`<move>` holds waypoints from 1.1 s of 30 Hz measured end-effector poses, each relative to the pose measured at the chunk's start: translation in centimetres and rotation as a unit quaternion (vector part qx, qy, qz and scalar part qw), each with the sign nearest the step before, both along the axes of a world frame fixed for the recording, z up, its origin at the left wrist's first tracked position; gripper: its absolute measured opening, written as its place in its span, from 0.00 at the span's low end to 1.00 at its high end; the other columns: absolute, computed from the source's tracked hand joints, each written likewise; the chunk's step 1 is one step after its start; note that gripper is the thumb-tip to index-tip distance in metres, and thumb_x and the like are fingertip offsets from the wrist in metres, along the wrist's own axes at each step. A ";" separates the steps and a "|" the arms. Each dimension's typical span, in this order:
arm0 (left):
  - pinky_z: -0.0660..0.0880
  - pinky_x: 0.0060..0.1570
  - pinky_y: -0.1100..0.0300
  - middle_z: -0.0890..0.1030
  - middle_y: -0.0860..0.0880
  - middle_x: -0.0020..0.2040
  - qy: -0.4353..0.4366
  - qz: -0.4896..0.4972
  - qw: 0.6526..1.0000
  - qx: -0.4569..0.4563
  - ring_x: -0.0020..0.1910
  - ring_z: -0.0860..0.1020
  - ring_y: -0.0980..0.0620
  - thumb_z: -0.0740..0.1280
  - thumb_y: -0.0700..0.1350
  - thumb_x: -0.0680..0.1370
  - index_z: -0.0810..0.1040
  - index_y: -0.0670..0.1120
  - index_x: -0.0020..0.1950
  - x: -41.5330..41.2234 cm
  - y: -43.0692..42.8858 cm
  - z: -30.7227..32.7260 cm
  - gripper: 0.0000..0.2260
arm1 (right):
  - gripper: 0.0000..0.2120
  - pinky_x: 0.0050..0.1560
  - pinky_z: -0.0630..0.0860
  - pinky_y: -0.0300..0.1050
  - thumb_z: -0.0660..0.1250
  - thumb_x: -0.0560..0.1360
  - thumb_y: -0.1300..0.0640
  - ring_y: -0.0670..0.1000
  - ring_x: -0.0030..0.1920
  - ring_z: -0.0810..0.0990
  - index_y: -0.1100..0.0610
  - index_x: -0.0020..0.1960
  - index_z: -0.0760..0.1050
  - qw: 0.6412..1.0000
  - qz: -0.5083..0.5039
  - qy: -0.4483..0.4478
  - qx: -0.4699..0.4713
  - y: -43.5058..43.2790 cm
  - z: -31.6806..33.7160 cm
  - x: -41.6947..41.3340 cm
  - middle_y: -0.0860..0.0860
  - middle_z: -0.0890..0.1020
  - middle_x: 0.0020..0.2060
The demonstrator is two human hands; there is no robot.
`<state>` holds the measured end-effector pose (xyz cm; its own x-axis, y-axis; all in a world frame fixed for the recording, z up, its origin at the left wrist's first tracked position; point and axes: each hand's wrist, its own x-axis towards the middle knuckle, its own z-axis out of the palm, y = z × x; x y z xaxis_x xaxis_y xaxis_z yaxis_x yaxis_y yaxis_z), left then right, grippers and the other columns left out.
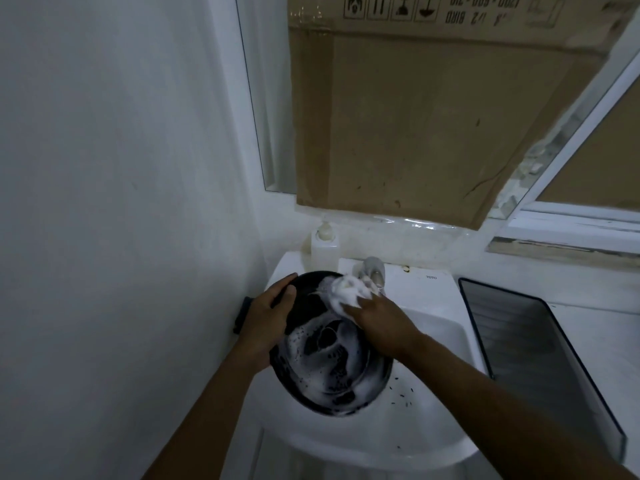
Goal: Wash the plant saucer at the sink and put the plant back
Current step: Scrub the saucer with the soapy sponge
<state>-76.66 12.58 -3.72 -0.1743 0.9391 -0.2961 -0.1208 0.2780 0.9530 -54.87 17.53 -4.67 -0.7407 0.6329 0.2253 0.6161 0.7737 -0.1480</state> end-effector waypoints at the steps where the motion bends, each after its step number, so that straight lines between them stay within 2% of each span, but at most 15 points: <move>1: 0.81 0.50 0.59 0.81 0.55 0.60 0.008 -0.009 1.000 0.001 0.55 0.81 0.55 0.64 0.51 0.82 0.80 0.62 0.60 0.0 0.2 0.2 0.10 | 0.14 0.57 0.77 0.61 0.64 0.76 0.60 0.62 0.56 0.81 0.60 0.61 0.80 1.000 0.017 -0.002 0.019 0.3 0.3 -0.3 0.60 0.81 0.60; 2: 0.81 0.49 0.61 0.81 0.55 0.60 0.018 -0.008 1.000 0.004 0.55 0.81 0.55 0.64 0.51 0.82 0.80 0.61 0.60 0.0 0.3 0.4 0.10 | 0.15 0.56 0.77 0.59 0.63 0.76 0.60 0.62 0.55 0.81 0.59 0.61 0.80 0.999 0.026 0.003 0.037 0.4 0.3 -0.5 0.60 0.81 0.59; 5: 0.81 0.46 0.60 0.83 0.54 0.57 -0.008 0.040 0.999 0.016 0.52 0.83 0.55 0.65 0.50 0.81 0.80 0.58 0.62 -0.8 0.5 0.7 0.11 | 0.17 0.50 0.80 0.55 0.75 0.70 0.64 0.62 0.52 0.83 0.59 0.58 0.81 0.999 0.006 0.015 0.028 -0.2 0.1 0.0 0.60 0.82 0.56; 9: 0.82 0.48 0.57 0.81 0.52 0.60 -0.030 0.096 0.995 0.015 0.53 0.83 0.52 0.64 0.50 0.82 0.78 0.56 0.65 -0.4 -0.1 -0.1 0.12 | 0.15 0.55 0.75 0.43 0.62 0.77 0.63 0.55 0.62 0.74 0.57 0.62 0.76 0.989 -0.089 0.052 -0.108 -2.7 -1.3 -0.1 0.55 0.74 0.63; 12: 0.80 0.56 0.48 0.79 0.48 0.64 -0.044 0.170 0.984 0.005 0.58 0.80 0.46 0.63 0.50 0.82 0.77 0.54 0.67 0.5 -0.3 -1.1 0.14 | 0.18 0.61 0.71 0.40 0.62 0.76 0.67 0.53 0.65 0.73 0.60 0.64 0.75 0.959 -0.179 0.098 -0.197 -5.4 -2.4 -1.7 0.55 0.74 0.65; 14: 0.80 0.56 0.49 0.78 0.48 0.65 -0.048 0.198 0.979 0.008 0.59 0.80 0.47 0.62 0.50 0.83 0.76 0.55 0.68 0.9 -0.4 -1.4 0.14 | 0.17 0.63 0.68 0.33 0.62 0.78 0.66 0.49 0.65 0.74 0.62 0.67 0.74 0.935 -0.200 0.141 -0.258 -7.0 -2.4 -2.7 0.53 0.76 0.65; 16: 0.80 0.55 0.52 0.78 0.48 0.65 -0.043 0.220 0.974 0.012 0.59 0.79 0.48 0.62 0.50 0.83 0.75 0.54 0.69 1.2 -0.5 -1.8 0.15 | 0.09 0.50 0.69 0.26 0.61 0.78 0.67 0.46 0.52 0.79 0.62 0.54 0.78 0.924 -0.183 0.174 -0.288 -7.8 -1.7 -3.7 0.49 0.82 0.49; 17: 0.79 0.56 0.51 0.77 0.47 0.66 -0.045 0.228 0.973 0.012 0.60 0.79 0.47 0.62 0.50 0.83 0.74 0.54 0.70 1.5 -0.6 -1.9 0.15 | 0.08 0.44 0.68 0.26 0.62 0.77 0.67 0.41 0.43 0.78 0.56 0.45 0.77 0.916 -0.176 0.186 -0.309 -7.9 -1.5 -4.4 0.43 0.79 0.39; 18: 0.78 0.59 0.49 0.77 0.47 0.67 -0.053 0.232 0.971 0.011 0.61 0.78 0.47 0.61 0.50 0.83 0.74 0.53 0.70 1.7 -0.6 -1.9 0.16 | 0.09 0.41 0.68 0.27 0.63 0.76 0.67 0.38 0.39 0.77 0.54 0.44 0.76 0.905 -0.171 0.207 -0.331 -7.7 -1.0 -5.1 0.40 0.78 0.37; 20: 0.76 0.62 0.46 0.76 0.46 0.68 -0.067 0.233 0.970 0.011 0.63 0.77 0.46 0.61 0.50 0.83 0.73 0.53 0.71 2.0 -0.6 -1.8 0.16 | 0.11 0.43 0.70 0.26 0.64 0.78 0.65 0.42 0.43 0.81 0.57 0.56 0.79 0.900 -0.158 0.225 -0.338 -7.3 0.1 -6.2 0.49 0.83 0.44; 22: 0.77 0.60 0.48 0.77 0.48 0.67 -0.057 0.230 0.971 0.016 0.61 0.78 0.47 0.62 0.50 0.83 0.73 0.53 0.71 1.5 -0.4 -1.5 0.16 | 0.12 0.43 0.68 0.21 0.62 0.79 0.65 0.45 0.48 0.81 0.65 0.59 0.79 0.913 -0.124 0.202 -0.332 -7.1 0.2 -5.9 0.58 0.84 0.51; 24: 0.81 0.51 0.54 0.78 0.49 0.63 -0.055 0.228 0.972 0.027 0.57 0.80 0.50 0.62 0.50 0.83 0.74 0.54 0.70 0.3 -0.3 -1.4 0.15 | 0.11 0.42 0.68 0.22 0.62 0.77 0.65 0.42 0.48 0.79 0.63 0.56 0.80 0.920 -0.091 0.163 -0.343 -6.8 0.2 -4.3 0.55 0.84 0.51; 26: 0.81 0.43 0.62 0.80 0.51 0.60 -0.060 0.217 0.974 0.036 0.53 0.81 0.55 0.62 0.49 0.83 0.76 0.54 0.68 -0.2 -0.4 -1.3 0.14 | 0.15 0.48 0.70 0.23 0.62 0.76 0.65 0.45 0.53 0.81 0.62 0.61 0.79 0.930 -0.098 0.134 -0.328 -5.7 0.0 -2.5 0.54 0.83 0.56; 30: 0.81 0.44 0.62 0.81 0.56 0.57 -0.073 0.189 0.979 0.033 0.53 0.82 0.55 0.63 0.49 0.82 0.78 0.56 0.65 1.5 -0.6 -1.2 0.12 | 0.22 0.61 0.59 0.22 0.63 0.76 0.71 0.48 0.64 0.74 0.62 0.69 0.72 0.926 -0.200 0.221 -0.231 -3.2 -0.5 -3.0 0.57 0.77 0.65; 33: 0.81 0.41 0.64 0.81 0.56 0.56 -0.068 0.209 0.975 0.029 0.51 0.82 0.57 0.63 0.49 0.82 0.77 0.55 0.66 0.7 -0.3 -0.9 0.13 | 0.24 0.65 0.59 0.25 0.65 0.74 0.70 0.49 0.67 0.73 0.60 0.69 0.73 0.944 -0.106 0.192 -0.246 -4.7 -1.2 -3.9 0.55 0.77 0.65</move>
<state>-75.94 12.30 -4.64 -0.5083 0.8101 -0.2922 -0.3384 0.1242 0.9328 -58.75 12.79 -5.91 -0.5096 0.8556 0.0912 0.5768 0.4183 -0.7017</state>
